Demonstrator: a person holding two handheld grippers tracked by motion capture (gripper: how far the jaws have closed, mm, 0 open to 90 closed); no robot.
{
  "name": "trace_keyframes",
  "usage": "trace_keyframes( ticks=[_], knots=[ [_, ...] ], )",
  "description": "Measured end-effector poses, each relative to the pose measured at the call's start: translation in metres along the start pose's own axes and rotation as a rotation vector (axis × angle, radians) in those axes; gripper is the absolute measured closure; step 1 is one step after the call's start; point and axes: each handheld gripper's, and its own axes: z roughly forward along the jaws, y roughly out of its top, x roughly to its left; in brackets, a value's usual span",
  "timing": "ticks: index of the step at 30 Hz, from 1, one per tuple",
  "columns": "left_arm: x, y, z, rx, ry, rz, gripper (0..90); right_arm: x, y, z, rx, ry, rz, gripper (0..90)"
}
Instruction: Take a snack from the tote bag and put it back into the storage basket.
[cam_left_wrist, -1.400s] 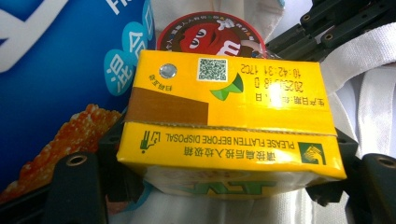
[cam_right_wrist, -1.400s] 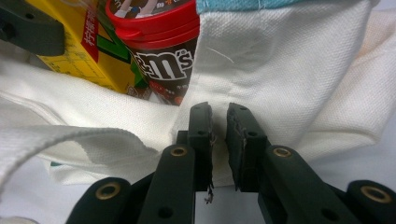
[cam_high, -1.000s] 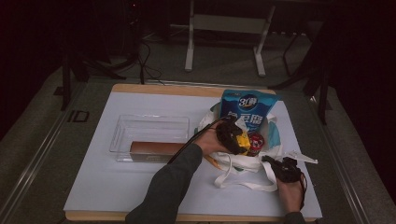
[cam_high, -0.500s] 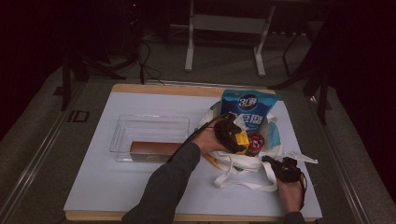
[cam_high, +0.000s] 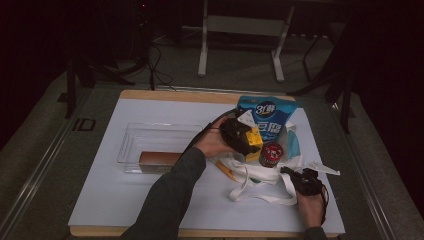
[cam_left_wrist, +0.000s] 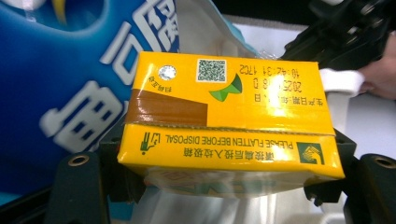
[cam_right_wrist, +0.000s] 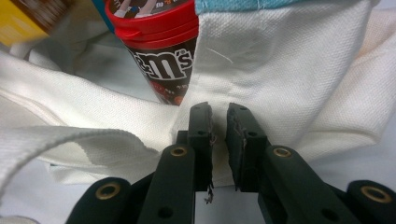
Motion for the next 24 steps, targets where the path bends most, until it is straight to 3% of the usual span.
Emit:
trace_keyframes(
  ticks=[7, 12, 16, 24],
  knots=[
    [0.002, 0.0, -0.02, 0.002, 0.022, 0.004, 28.8, 0.0, 0.0, 0.0, -0.001, 0.0, 0.0, 80.1],
    [0.004, 0.0, -0.038, -0.028, 0.027, -0.003, 28.8, 0.0, 0.0, 0.0, -0.002, 0.002, 0.001, 80.1],
    [0.005, -0.003, -0.049, -0.021, 0.015, -0.003, 28.8, 0.0, 0.0, 0.0, -0.002, 0.0, 0.001, 80.0],
    [0.006, -0.01, -0.064, -0.015, 0.032, -0.013, 28.8, -0.001, -0.001, 0.0, -0.005, 0.002, 0.003, 80.0]
  ],
)
